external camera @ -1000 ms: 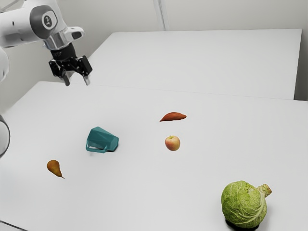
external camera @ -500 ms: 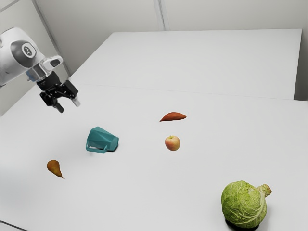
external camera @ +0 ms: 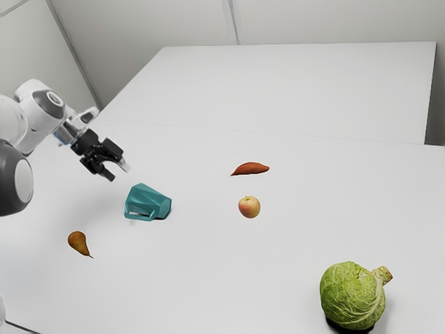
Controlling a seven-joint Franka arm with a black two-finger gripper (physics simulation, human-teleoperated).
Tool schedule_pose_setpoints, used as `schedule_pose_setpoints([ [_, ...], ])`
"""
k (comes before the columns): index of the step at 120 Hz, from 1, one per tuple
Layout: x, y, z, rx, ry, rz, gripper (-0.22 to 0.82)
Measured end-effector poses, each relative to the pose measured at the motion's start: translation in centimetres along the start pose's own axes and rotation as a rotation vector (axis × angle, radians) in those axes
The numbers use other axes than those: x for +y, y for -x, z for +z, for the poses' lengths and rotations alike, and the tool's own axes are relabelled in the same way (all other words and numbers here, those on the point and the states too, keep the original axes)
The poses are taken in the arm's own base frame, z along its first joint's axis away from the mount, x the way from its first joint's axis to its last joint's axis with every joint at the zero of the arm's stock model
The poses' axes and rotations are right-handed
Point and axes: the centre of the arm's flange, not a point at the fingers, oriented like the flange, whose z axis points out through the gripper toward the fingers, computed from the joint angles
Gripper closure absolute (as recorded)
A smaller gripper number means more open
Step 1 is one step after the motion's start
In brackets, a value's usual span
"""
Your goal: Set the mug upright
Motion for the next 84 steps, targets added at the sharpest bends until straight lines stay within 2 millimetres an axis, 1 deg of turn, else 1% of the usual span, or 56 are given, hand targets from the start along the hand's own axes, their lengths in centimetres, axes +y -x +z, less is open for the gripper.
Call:
schedule_pose_setpoints([
  [15,-1.1,0.5,0.5,-0.006,0.028,0.031,0.0],
  [48,-2.2,1.3,1.7,-0.022,0.112,0.085,0.0],
  [65,-2.9,1.3,3.3,-0.04,0.141,0.098,0.0],
  [84,-3.1,1.3,4.5,-0.039,0.181,0.111,0.0],
])
